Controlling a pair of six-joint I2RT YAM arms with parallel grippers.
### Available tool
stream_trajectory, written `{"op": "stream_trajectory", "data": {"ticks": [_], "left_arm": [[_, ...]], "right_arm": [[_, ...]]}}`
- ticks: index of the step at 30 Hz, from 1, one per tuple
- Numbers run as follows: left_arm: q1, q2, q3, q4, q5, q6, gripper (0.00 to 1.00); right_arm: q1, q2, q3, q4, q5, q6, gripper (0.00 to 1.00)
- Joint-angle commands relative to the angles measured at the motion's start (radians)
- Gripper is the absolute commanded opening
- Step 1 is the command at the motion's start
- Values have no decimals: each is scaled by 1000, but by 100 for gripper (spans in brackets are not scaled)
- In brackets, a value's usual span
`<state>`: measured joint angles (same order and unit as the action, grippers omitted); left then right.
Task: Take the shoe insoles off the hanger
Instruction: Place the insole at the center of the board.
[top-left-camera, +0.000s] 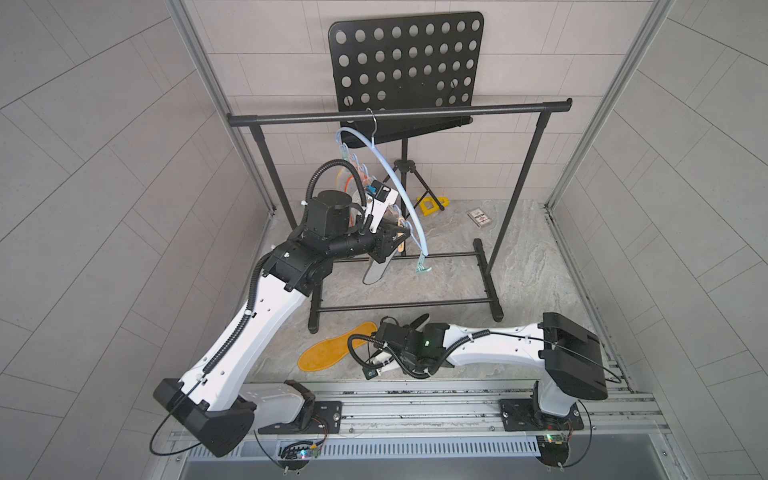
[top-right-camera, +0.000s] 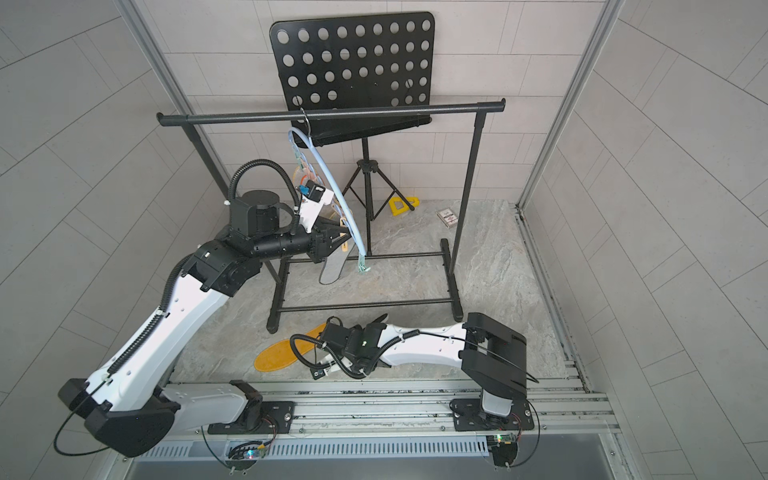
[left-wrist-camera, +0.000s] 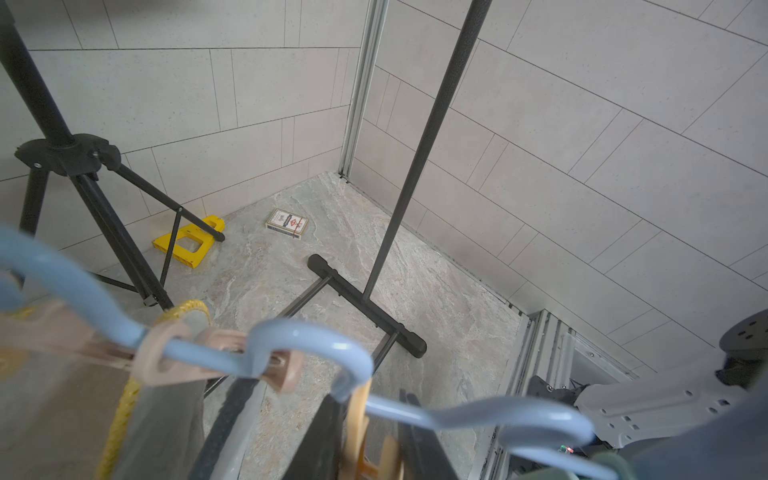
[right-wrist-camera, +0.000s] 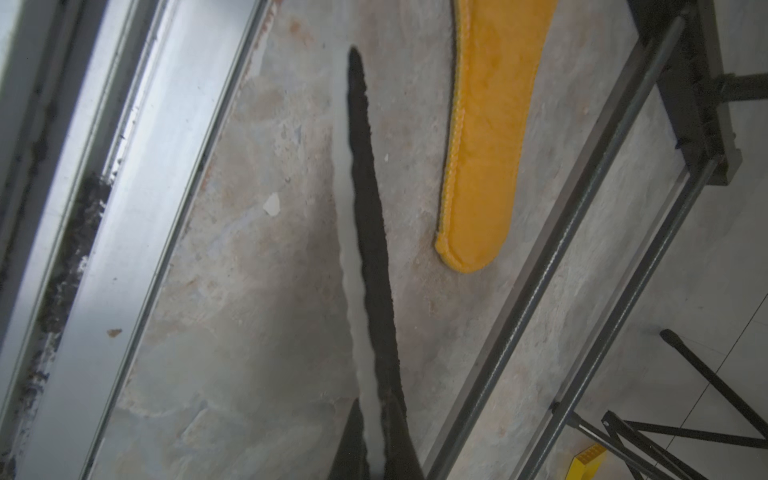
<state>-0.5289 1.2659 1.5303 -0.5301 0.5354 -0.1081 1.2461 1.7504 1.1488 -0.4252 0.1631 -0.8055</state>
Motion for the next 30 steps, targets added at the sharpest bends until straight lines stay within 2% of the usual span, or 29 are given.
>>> {"op": "stream_trajectory", "data": {"ticks": [1,7,10,13,19,27,30], "left_arm": [[-2,-16,-15,11,-15,3,23],[0,-3,-7,9,-14,4,23],[-1,-1,-13,10,-13,2,23],[-2,-3,-22,15,-12,3,23],[-1,-4,-31,13,-11,7,23],[-2,-11,-45,15,-5,10,23],[-2,-13,-44,15,-7,12,23]], "right_arm": [[7,39,19,38,-14,12,0],[3,95,40,106,4,65,1],[2,106,49,115,-5,94,13],[2,110,48,102,-39,104,18],[1,73,12,85,-97,115,46],[0,57,-11,79,-132,179,63],[0,50,-11,65,-141,198,63]]}}
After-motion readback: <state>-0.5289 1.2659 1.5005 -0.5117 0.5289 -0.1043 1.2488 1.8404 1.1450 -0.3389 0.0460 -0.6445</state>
